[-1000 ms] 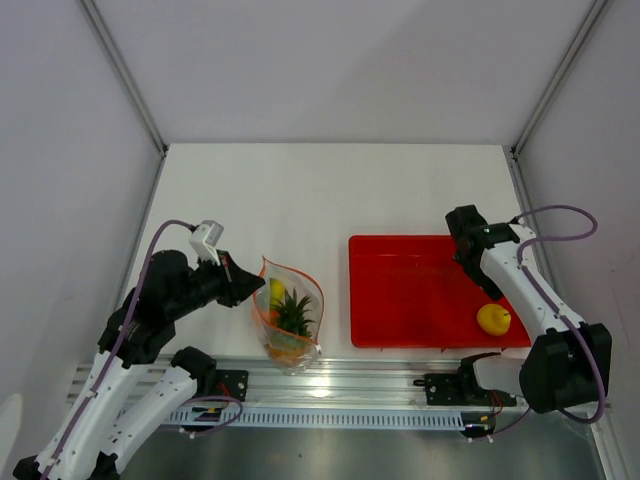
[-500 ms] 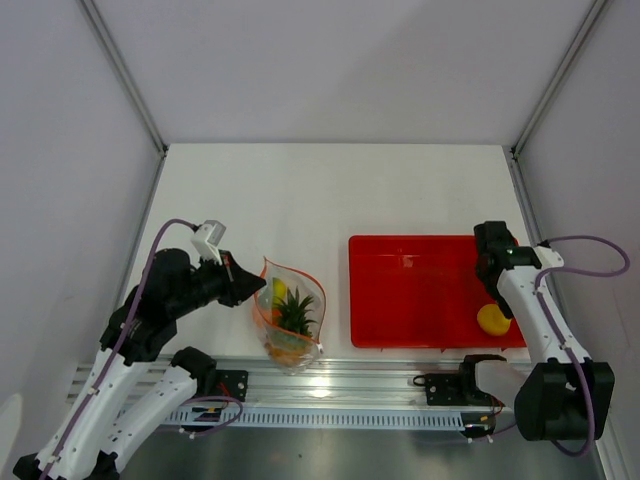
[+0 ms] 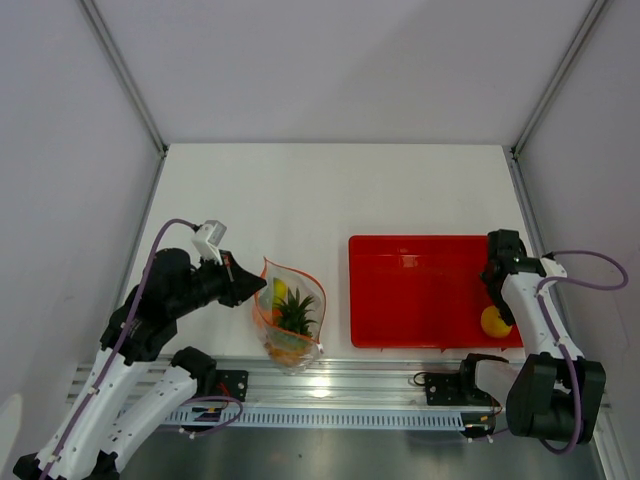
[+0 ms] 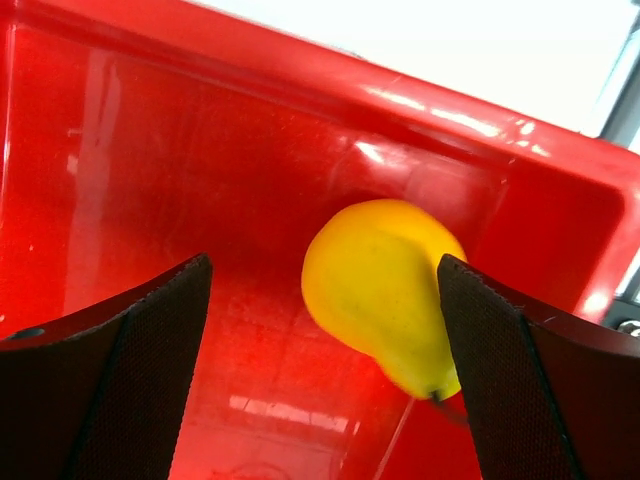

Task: Place the food in the zip-top bag and seal the zipper
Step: Pick up the fake fruit from the bin, then place the fake fruit in the zipper food storage bag.

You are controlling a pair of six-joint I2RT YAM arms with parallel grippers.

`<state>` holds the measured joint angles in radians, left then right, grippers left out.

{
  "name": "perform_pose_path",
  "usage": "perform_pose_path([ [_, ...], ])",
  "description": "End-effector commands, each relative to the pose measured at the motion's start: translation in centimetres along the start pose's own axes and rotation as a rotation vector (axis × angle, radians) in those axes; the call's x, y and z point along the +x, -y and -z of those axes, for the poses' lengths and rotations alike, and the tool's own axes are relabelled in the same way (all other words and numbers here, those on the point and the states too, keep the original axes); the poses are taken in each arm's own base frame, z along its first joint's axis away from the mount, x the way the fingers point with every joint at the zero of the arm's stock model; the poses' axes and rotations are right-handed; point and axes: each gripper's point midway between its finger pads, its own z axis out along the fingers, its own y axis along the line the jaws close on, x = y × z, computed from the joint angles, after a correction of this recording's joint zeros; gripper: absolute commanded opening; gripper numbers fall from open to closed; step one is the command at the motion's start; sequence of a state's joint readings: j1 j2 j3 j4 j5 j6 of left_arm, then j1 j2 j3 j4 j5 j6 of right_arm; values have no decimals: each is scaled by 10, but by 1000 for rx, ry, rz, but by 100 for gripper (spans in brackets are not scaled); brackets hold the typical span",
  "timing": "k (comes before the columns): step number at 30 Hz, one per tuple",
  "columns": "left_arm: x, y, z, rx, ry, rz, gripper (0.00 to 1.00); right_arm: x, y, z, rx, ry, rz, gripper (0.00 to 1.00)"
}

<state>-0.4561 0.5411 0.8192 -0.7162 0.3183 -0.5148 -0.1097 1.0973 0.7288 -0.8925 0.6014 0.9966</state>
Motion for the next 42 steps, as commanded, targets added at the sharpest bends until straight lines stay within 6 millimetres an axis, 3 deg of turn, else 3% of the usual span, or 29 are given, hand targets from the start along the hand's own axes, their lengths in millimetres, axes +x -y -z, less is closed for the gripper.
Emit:
perform_pose_path([
  [1,-3,2,0,14,4,-13,1,8,-7,-1,-42,-47,-22,93],
  [10,1,1,-1,15,0,-10,1,29,-8,-3,-56,-132,-45,92],
  [15,0,1,0,12,5,-13,1,53,-15,-12,-74,-219,-38,89],
  [18,0,1,2,11,9,-14,0,59,-17,-19,-56,-234,-26,76],
  [19,1,0,1,8,6,-14,1,61,-17,-21,-50,-240,-12,62],
  [21,0,0,2,5,7,-17,0,60,-21,-22,-67,-234,-8,44],
  [22,0,0,2,4,8,-17,1,61,-24,-21,-85,-245,-1,20],
  [24,-1,0,3,4,13,-18,1,58,-32,-17,-135,-241,19,10],
  [25,1,-1,2,2,8,-16,1,57,-35,-13,-161,-245,25,1],
  [28,-1,0,3,4,13,-18,1,40,-48,6,-283,-191,44,0],
  [31,0,-1,1,4,9,-14,1,20,-68,45,-497,-106,77,0],
  [34,-1,1,1,8,7,-14,1,7,-89,102,-790,-37,140,0],
  [38,-2,1,1,10,10,-14,0,15,-108,198,-1236,-41,268,0],
  [42,0,1,2,10,10,-9,0,34,-113,274,-1546,-89,372,0],
])
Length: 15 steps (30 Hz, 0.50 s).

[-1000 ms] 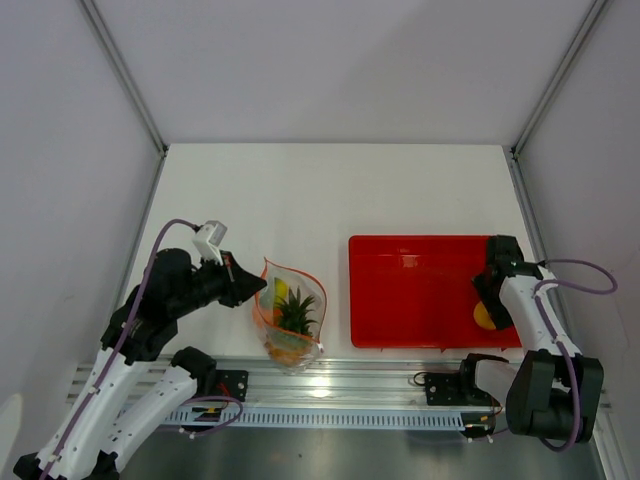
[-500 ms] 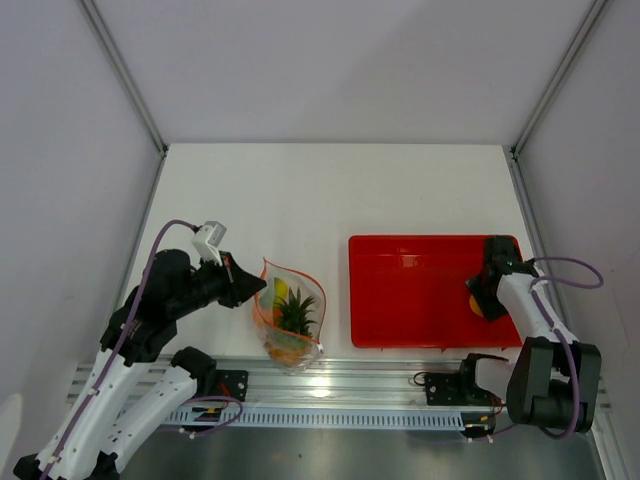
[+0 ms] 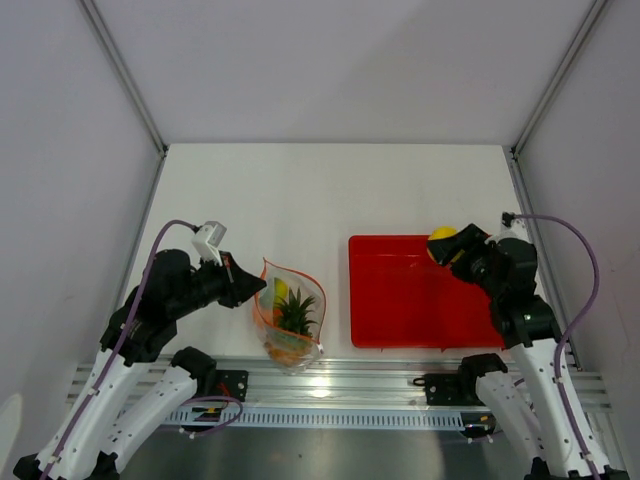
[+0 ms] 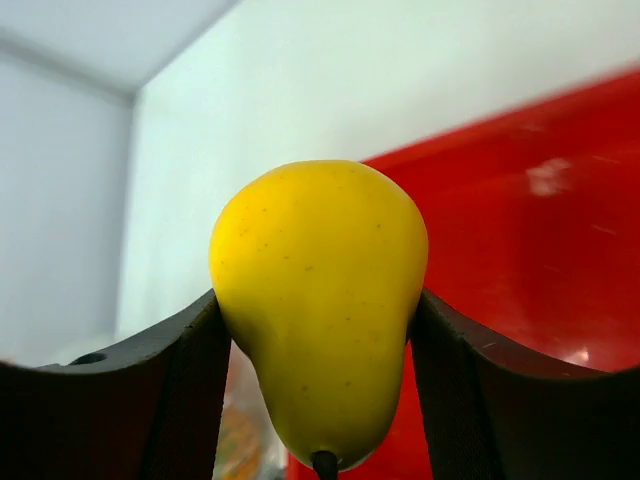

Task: Place the food in the zip-top bag and seal the zipper
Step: Place the fake fruit in the zipper food storage bag.

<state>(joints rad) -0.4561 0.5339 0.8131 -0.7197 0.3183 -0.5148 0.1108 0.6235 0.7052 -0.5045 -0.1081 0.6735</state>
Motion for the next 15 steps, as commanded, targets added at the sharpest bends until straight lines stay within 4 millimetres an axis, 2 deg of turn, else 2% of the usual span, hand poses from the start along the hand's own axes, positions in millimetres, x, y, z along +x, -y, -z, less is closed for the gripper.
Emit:
perform_pose_path([
  [1,-1,2,2,13,9,-9,1,9,-108,29,-469,-66,159,0],
  [2,-1,2,2,13,9,-5,1,17,-123,34,-531,-92,184,0],
  [3,-1,3,2,16,8,-4,1,40,-145,43,-627,-164,241,0],
  [4,-1,3,2,18,8,-1,0,43,-164,52,-699,-158,274,0],
  [6,-1,4,3,19,7,2,1,60,-185,61,-769,-175,340,0],
  [7,-1,4,3,19,7,2,1,88,-201,72,-843,-231,419,0],
  [8,-1,5,3,20,9,4,1,93,-212,80,-873,-231,454,0],
  [9,-1,5,4,20,9,4,0,102,-220,85,-891,-240,486,0],
  [10,-2,5,5,20,13,3,1,115,-224,78,-874,-245,549,0],
  [11,-1,5,5,18,12,5,1,129,-241,98,-941,-271,584,0],
  [12,0,4,6,14,10,8,1,136,-247,102,-950,-273,611,0],
  [13,0,4,6,15,9,8,0,146,-249,94,-912,-273,641,0],
  [14,0,5,7,18,12,8,0,155,-260,109,-961,-282,666,0],
  [15,0,5,7,18,12,10,1,159,-264,109,-953,-276,674,0],
])
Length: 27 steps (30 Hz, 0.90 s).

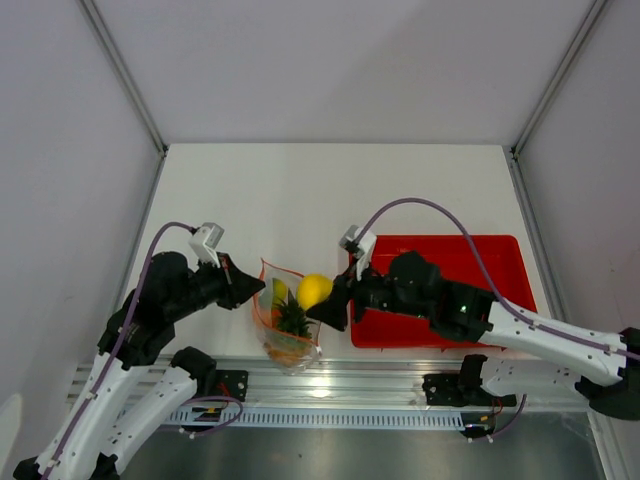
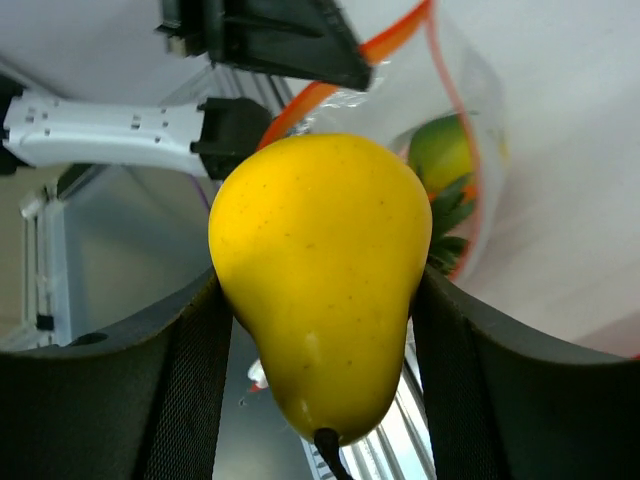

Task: Place the food in the zip-top bag and seal the zipper
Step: Place the fake fruit in the zipper food storage bag.

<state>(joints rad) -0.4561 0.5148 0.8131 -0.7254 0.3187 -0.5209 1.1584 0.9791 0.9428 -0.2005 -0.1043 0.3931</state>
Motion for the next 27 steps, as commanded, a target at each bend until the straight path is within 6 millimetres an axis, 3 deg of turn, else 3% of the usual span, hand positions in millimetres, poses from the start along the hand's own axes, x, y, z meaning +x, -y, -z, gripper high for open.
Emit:
perform_pose_path([
  [1,0,3,4,10,1,10,0,-35,-24,-11,9,114,134,0],
  [4,1,2,5,8,0,12,1,-28,-36,-24,-12,94,150,0],
  [10,0,4,5,11,5,10,1,-11,-31,-43,56,7,161,0],
  [19,-1,6,7,20,10,15,1,-1,-8,-55,191,-50,139,20],
  [23,-3,8,9,20,13,12,1,2,-10,-59,185,-68,136,29],
  [27,-4,9,10,23,17,11,1,2,-9,-59,185,-65,137,29],
])
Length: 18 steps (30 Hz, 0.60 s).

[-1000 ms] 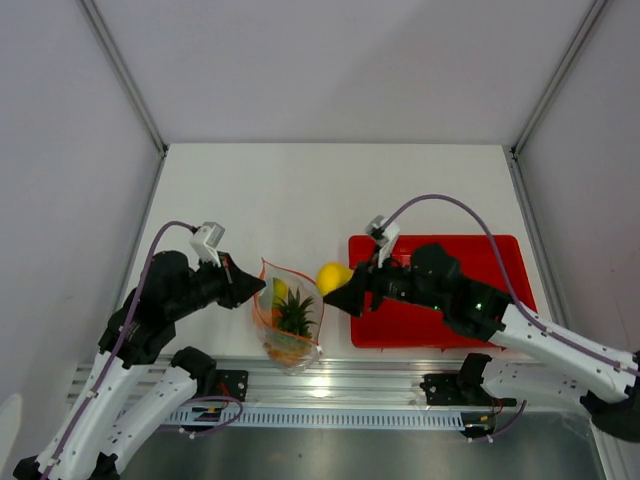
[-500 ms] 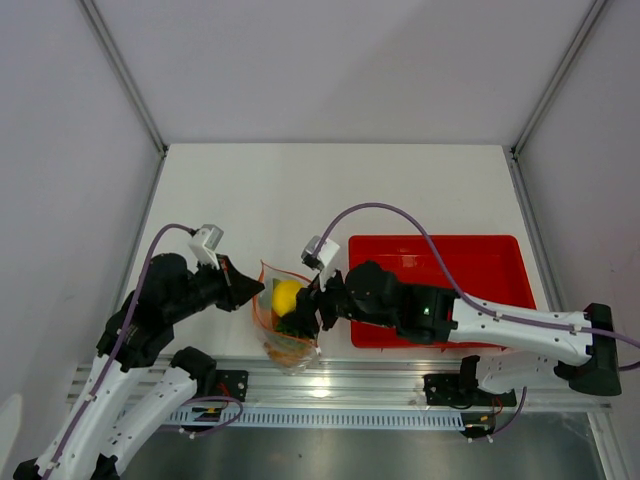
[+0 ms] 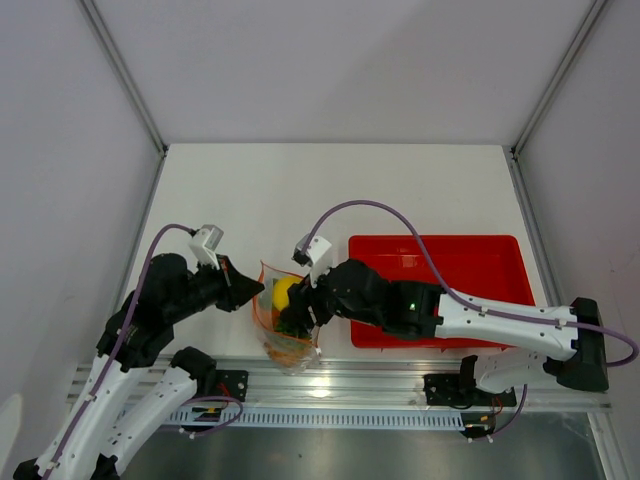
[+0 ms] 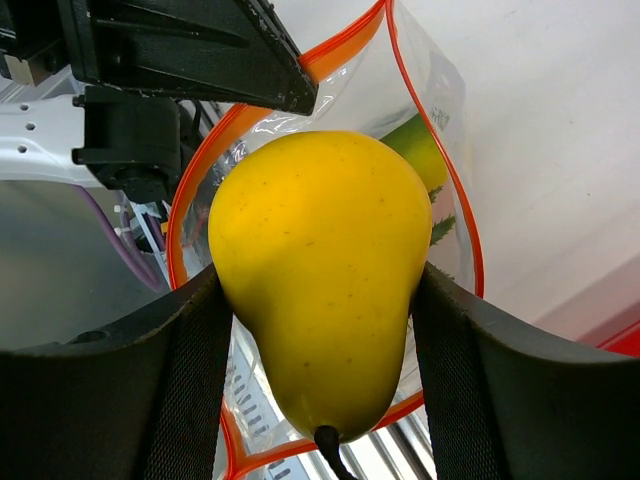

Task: Place the food in the zip-top bag and seal the zipper
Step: Place the fake fruit in the zipper food storage bag.

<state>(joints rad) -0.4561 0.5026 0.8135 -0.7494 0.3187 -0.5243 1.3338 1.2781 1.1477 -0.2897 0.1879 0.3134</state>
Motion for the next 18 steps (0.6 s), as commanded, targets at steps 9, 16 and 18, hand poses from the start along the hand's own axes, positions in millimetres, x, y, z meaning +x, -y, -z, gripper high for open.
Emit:
perform_pose_path([
  [9,-10,15,8,47,30,10,1,-35,11,-12,72,113,-33,27],
  [16,-21,22,16,54,56,1,0,-48,10,-29,86,144,-57,27],
  [18,-22,24,18,59,60,2,1,-46,14,-34,110,140,-65,28],
])
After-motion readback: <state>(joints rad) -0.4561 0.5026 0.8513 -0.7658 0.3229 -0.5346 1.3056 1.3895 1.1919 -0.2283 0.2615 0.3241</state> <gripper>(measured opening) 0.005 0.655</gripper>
